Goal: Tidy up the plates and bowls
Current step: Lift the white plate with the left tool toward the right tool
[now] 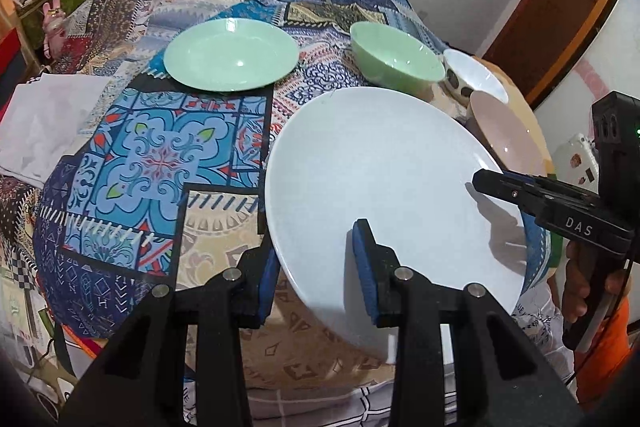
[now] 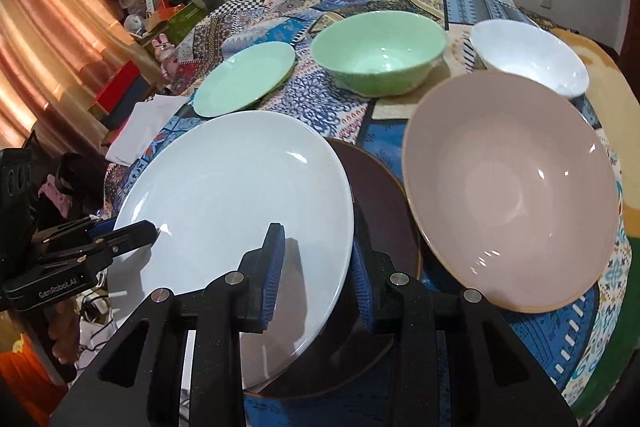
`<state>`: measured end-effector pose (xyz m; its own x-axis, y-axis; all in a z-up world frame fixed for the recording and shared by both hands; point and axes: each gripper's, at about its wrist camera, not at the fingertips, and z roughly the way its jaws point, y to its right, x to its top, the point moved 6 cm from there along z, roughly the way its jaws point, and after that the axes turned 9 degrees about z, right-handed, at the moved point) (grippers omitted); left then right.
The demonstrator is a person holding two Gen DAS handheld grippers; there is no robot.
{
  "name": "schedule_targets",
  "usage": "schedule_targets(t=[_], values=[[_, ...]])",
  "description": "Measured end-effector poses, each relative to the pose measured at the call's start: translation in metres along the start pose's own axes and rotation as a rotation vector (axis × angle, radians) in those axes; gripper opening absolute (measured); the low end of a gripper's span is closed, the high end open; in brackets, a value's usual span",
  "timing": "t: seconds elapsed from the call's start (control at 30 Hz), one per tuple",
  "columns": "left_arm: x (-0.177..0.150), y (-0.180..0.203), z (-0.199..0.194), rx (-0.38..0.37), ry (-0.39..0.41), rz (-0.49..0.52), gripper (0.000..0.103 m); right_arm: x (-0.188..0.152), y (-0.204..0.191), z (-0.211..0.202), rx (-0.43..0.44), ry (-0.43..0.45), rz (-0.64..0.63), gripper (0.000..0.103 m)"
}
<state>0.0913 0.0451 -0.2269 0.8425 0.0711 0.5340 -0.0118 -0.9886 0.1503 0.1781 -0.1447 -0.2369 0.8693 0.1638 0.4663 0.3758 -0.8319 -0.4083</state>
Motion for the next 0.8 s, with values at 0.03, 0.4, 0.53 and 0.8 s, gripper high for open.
schedule_targets(t=[0.03,0.4,0.53,0.8], values=[[0.000,0.001,0.003,0.000,-0.006,0.002,0.034,-0.001,0.002,0.000,-0.002,0.000,0.005,0.030],[0.001,0.014,0.025,-0.014,-0.049,0.028,0.035,-0.007,0.019,-0.002,-0.011,-0.007,0.062,0.030],[0.003,0.015,0.033,-0.013,-0.063,0.031,0.035,-0.008,0.022,-0.003,-0.005,-0.007,0.073,0.030],[0.005,0.015,0.047,-0.037,-0.093,0.014,0.039,-0.008,0.024,-0.007,-0.010,-0.005,0.071,0.030]])
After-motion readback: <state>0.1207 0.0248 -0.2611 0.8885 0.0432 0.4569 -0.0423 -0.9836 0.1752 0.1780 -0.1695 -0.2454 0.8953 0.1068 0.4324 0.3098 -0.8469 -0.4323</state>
